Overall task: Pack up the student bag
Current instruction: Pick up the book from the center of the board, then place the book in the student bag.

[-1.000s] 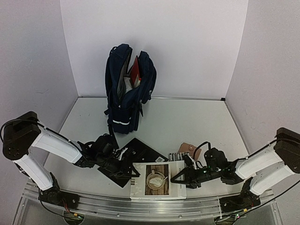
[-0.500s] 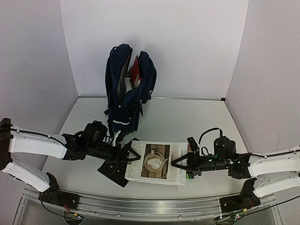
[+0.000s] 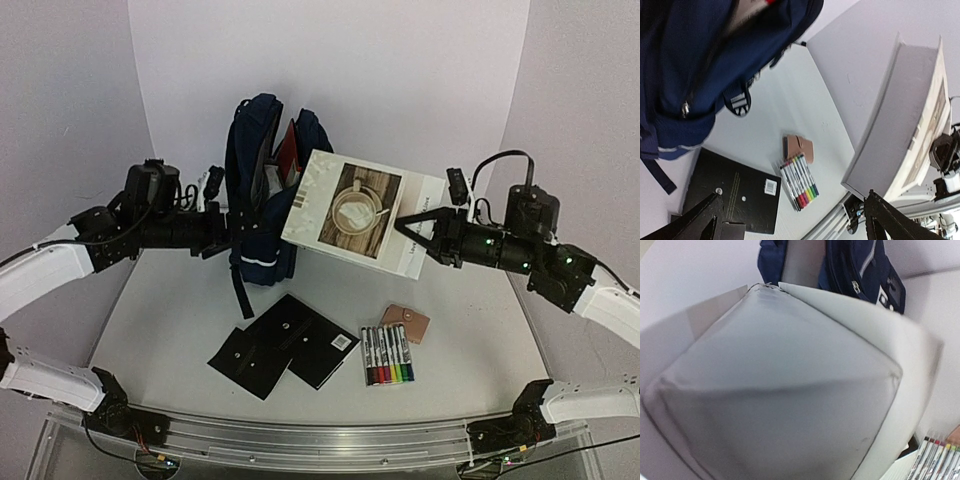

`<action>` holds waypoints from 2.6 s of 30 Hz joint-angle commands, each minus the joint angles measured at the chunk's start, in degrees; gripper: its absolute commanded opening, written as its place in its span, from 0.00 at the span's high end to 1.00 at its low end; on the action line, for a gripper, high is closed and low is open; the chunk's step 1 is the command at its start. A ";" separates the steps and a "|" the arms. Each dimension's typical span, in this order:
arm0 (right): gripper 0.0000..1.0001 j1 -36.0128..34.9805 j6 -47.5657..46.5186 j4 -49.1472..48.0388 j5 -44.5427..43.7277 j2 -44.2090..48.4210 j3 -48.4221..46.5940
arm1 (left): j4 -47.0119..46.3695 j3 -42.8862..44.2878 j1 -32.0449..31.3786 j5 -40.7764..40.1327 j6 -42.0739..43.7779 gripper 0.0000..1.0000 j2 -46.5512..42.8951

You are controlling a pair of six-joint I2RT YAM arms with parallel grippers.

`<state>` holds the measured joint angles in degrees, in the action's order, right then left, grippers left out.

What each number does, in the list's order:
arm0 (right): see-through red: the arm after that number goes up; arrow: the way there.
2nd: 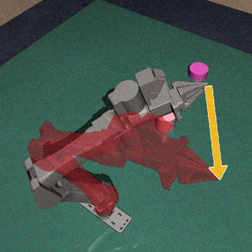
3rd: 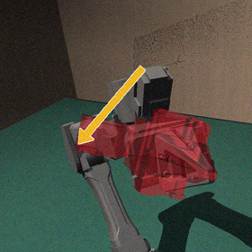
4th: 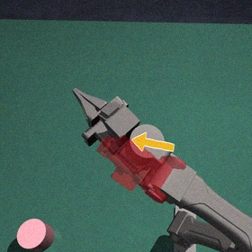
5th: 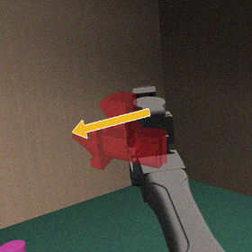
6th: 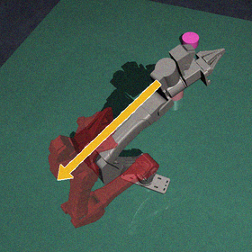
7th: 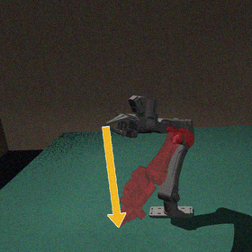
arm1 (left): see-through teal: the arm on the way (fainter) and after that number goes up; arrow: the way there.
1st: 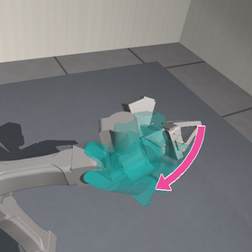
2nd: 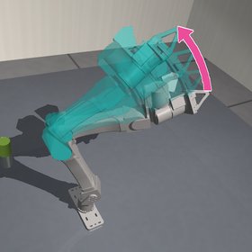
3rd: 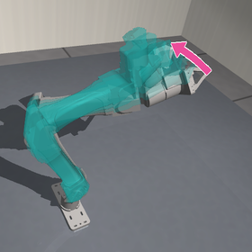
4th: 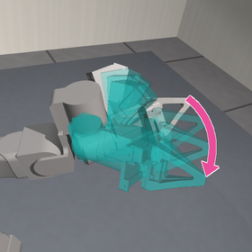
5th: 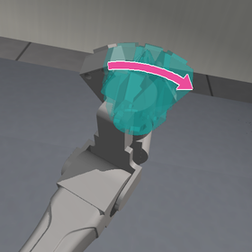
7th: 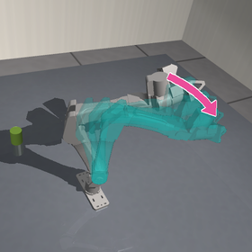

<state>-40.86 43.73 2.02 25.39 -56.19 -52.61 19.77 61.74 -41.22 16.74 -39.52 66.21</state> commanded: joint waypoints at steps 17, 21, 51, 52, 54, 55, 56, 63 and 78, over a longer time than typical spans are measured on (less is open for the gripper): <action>0.75 -4.40 -10.90 11.01 -28.69 -19.65 -35.92 | 19.15 43.88 10.81 -13.30 19.03 0.00 23.01; 0.75 -8.34 -11.46 12.60 -37.08 -25.21 -42.22 | 20.70 51.05 10.81 -15.88 21.56 0.00 28.08; 0.74 -21.38 -4.02 25.94 -61.45 -61.99 -76.76 | 10.12 46.85 10.90 -27.03 32.28 1.00 28.67; 0.74 -21.48 -3.75 26.57 -61.42 -62.48 -77.04 | 9.59 46.22 10.90 -27.26 32.24 1.00 28.20; 0.74 -21.54 -3.06 27.49 -61.03 -63.01 -76.87 | 8.35 44.66 10.90 -28.10 32.18 1.00 27.09; 0.74 -21.59 -2.69 27.76 -60.68 -63.06 -76.37 | 7.56 43.61 10.90 -28.47 32.15 1.00 26.37; 0.74 -21.57 -2.42 27.95 -60.56 -63.01 -75.87 | 6.41 42.80 10.90 -28.75 32.10 1.00 25.77; 0.74 -21.64 -2.02 31.71 -65.37 -63.36 -74.22 | 3.70 39.59 10.90 -30.64 31.54 1.00 23.46; 0.74 -21.24 -4.06 40.06 -72.36 -70.96 -80.29 | -2.32 32.59 10.90 -32.02 32.25 1.00 19.13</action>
<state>-63.20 41.38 33.58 -42.06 -123.85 -131.18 23.12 95.78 -30.61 -13.80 -8.89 90.09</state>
